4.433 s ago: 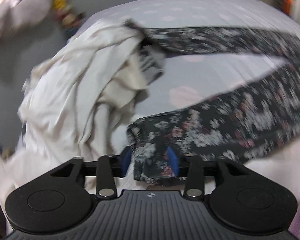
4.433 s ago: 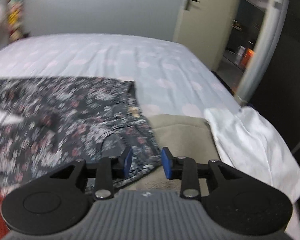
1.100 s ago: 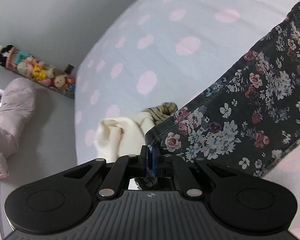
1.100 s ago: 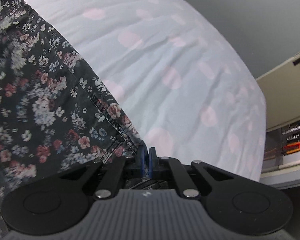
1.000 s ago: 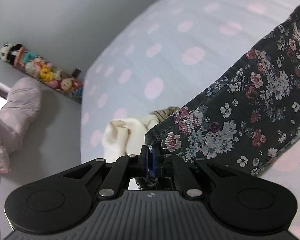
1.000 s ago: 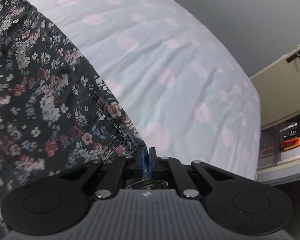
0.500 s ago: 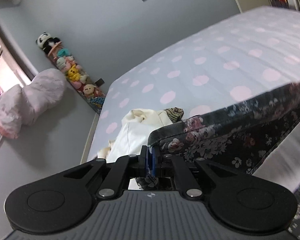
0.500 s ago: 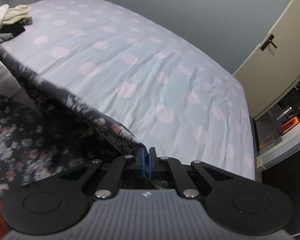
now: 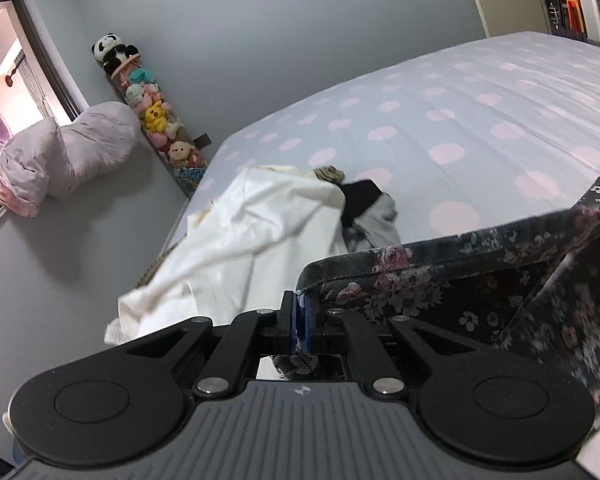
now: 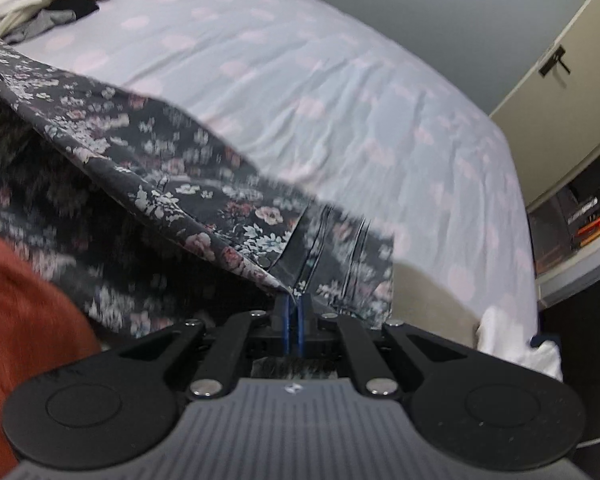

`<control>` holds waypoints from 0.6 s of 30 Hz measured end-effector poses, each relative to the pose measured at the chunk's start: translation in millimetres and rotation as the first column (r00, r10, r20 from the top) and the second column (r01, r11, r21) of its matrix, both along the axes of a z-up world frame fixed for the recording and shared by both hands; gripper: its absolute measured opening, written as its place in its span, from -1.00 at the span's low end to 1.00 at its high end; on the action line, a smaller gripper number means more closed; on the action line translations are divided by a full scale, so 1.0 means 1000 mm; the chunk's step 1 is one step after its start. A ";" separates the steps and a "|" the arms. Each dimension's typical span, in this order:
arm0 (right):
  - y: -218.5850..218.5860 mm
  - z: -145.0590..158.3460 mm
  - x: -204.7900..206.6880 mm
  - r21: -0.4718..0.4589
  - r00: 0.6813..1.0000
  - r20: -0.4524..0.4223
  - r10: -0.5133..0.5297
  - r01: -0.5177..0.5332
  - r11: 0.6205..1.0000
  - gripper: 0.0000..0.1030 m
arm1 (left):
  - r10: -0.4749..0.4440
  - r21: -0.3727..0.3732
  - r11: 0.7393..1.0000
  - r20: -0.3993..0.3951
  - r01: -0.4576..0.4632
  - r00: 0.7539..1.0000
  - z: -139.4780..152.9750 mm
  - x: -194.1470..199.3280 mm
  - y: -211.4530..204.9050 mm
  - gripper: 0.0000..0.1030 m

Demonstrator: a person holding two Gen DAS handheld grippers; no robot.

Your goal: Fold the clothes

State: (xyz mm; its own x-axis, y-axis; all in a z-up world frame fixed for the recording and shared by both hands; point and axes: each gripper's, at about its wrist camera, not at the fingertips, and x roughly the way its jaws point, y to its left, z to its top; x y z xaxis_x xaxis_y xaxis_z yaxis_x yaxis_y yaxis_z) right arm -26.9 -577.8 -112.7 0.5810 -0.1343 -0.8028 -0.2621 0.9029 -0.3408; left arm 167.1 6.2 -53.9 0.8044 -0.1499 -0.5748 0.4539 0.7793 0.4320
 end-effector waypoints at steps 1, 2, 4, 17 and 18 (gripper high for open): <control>-0.001 -0.008 0.000 0.008 1.000 -0.020 -0.011 0.011 1.000 -0.91 | 0.000 0.004 1.000 -0.007 0.000 1.000 -0.005 -0.004 0.001 -0.96; -0.002 -0.016 -0.001 0.011 0.999 -0.038 -0.018 0.018 1.000 -0.91 | -0.001 0.007 1.000 -0.013 0.001 1.000 -0.009 -0.008 0.002 -0.96; 0.000 -0.029 0.000 0.009 0.998 -0.063 -0.026 0.026 1.000 -0.90 | -0.003 0.019 1.000 -0.026 0.003 1.000 -0.019 -0.015 0.003 -0.96; 0.021 -0.012 -0.013 0.136 0.996 -0.010 -0.093 0.093 0.986 -0.66 | -0.063 0.017 0.998 -0.147 0.066 0.987 -0.035 -0.037 0.018 -0.81; 0.024 -0.010 -0.014 0.152 0.996 -0.003 -0.093 0.093 0.984 -0.66 | -0.071 0.025 0.997 -0.155 0.076 0.985 -0.036 -0.038 0.018 -0.78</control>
